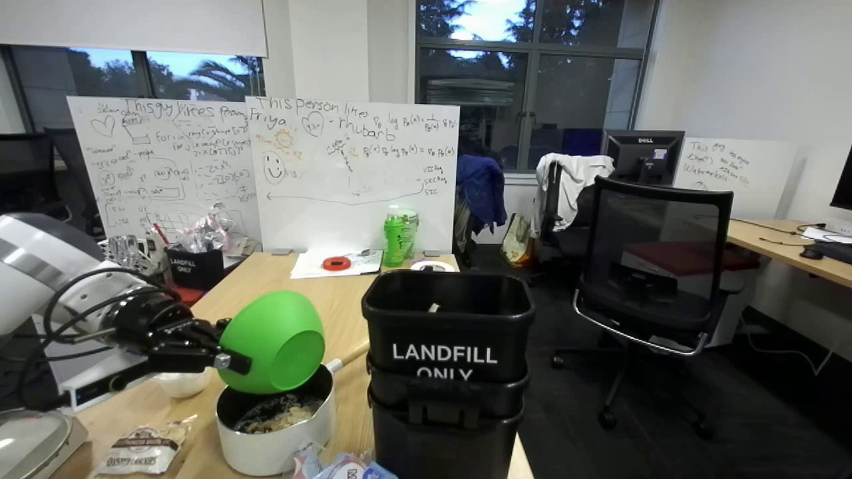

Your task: Pour the contents in the green bowl into the white pot

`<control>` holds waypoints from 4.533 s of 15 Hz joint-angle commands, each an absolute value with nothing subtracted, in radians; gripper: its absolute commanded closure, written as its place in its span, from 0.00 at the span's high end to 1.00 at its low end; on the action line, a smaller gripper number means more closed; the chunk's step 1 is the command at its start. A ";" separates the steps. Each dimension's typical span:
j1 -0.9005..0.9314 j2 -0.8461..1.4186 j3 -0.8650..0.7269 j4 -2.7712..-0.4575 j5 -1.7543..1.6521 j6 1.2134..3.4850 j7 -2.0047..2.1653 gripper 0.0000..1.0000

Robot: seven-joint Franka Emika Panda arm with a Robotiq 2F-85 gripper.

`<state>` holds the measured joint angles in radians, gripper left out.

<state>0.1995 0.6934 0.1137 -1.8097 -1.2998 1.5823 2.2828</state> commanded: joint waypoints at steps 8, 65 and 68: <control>0.129 0.644 0.109 -1.740 -1.183 1.751 2.365 0.01; -0.024 0.005 -0.112 -2.759 0.504 2.471 0.815 0.30; -0.024 -0.006 -0.110 -2.762 0.501 2.462 0.798 0.44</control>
